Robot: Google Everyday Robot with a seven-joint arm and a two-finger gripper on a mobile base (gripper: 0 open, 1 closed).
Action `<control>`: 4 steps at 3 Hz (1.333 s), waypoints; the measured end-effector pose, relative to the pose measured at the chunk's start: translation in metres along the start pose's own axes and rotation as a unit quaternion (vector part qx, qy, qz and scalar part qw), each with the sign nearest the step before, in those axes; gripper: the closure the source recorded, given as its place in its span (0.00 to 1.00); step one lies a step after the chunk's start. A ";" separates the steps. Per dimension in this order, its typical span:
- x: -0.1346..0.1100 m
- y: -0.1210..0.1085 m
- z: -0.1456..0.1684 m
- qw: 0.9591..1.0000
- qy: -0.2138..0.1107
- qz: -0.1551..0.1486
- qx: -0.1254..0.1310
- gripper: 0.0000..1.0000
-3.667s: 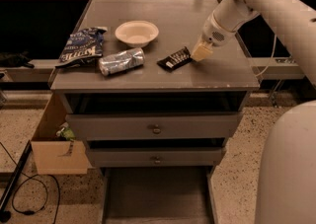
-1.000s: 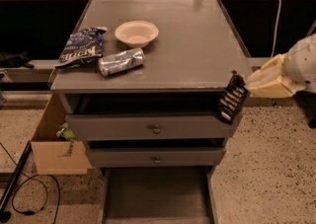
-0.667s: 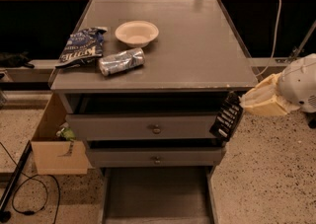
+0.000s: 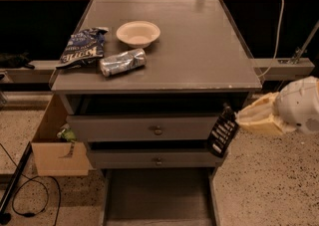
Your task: Place rxbar chocolate into bottom drawer
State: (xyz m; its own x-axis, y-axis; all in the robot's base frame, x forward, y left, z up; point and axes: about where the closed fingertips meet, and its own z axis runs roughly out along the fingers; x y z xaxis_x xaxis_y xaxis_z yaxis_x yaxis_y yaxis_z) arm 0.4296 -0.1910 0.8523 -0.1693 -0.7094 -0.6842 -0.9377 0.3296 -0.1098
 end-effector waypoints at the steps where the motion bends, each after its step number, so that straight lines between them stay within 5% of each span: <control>1: 0.022 0.036 0.036 0.998 -0.046 0.024 -0.024 1.00; 2: 0.040 0.057 0.074 0.995 -0.085 0.027 -0.041 1.00; 4: 0.034 0.056 0.089 0.994 -0.098 0.033 -0.041 1.00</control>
Offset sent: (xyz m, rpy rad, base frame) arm -0.0460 0.0479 -0.1266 0.2770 0.0394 0.0483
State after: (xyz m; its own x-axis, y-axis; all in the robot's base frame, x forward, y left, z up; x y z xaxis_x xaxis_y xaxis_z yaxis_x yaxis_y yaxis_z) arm 0.3984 -0.1413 0.7592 -0.1760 -0.5511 -0.8157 -0.9496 0.3133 -0.0068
